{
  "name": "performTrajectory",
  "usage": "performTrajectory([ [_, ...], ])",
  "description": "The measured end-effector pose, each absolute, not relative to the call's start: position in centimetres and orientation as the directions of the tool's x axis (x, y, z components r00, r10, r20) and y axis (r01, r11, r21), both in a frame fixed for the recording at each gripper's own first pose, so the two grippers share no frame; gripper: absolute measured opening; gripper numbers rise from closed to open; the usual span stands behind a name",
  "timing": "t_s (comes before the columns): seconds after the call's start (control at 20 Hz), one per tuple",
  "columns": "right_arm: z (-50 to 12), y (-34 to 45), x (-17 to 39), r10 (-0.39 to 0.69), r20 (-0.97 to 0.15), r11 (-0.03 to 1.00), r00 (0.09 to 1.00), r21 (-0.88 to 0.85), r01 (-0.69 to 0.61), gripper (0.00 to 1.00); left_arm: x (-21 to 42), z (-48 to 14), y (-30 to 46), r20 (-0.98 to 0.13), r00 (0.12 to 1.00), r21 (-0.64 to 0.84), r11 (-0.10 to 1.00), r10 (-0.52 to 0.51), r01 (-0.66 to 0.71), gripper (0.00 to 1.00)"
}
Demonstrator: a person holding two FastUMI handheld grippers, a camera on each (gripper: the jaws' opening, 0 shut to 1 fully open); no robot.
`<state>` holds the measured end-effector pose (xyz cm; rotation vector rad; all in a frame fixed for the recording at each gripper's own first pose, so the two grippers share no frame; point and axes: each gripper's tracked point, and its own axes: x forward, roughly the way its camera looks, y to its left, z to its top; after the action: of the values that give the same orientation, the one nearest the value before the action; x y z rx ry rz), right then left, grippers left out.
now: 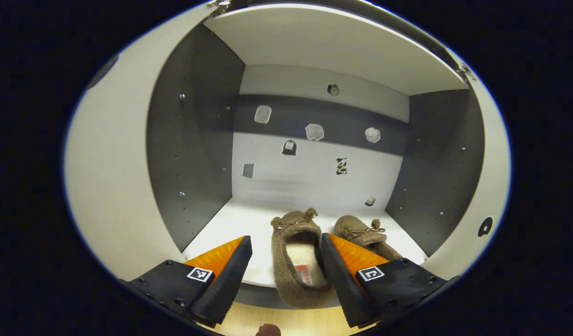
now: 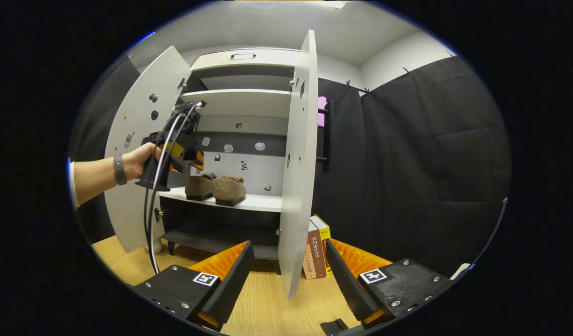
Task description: Grab one shoe with the right hand and put it into the shoe cabinet, grab the other shoe with the left hand and put it into the shoe cabinet; then close the right door with the right hand and the left door with the left hand.
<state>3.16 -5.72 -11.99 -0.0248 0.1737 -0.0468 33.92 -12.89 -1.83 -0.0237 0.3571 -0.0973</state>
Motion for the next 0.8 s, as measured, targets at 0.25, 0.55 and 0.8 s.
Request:
performTrajectory([
  [0.25,-11.2,-4.8,2.6,-0.007,-0.15,1.0,0.989,0.012,0.009,0.94,25.3,0.9,-13.3,-0.265,0.947,-0.093,0.983,-0.18,0.16,0.97],
  [0.55,-10.6,-4.5,1.6,0.018,-0.124,0.999,0.992,0.04,-0.014,0.94,15.6,0.7,-10.5,-0.135,0.985,-0.004,0.994,-0.111,0.111,0.94],
  [0.8,-10.3,-4.8,1.4,0.033,-0.118,0.998,0.992,0.066,-0.025,0.94,8.6,-4.2,-8.9,-0.154,0.985,-0.01,0.997,-0.078,0.077,0.96],
])
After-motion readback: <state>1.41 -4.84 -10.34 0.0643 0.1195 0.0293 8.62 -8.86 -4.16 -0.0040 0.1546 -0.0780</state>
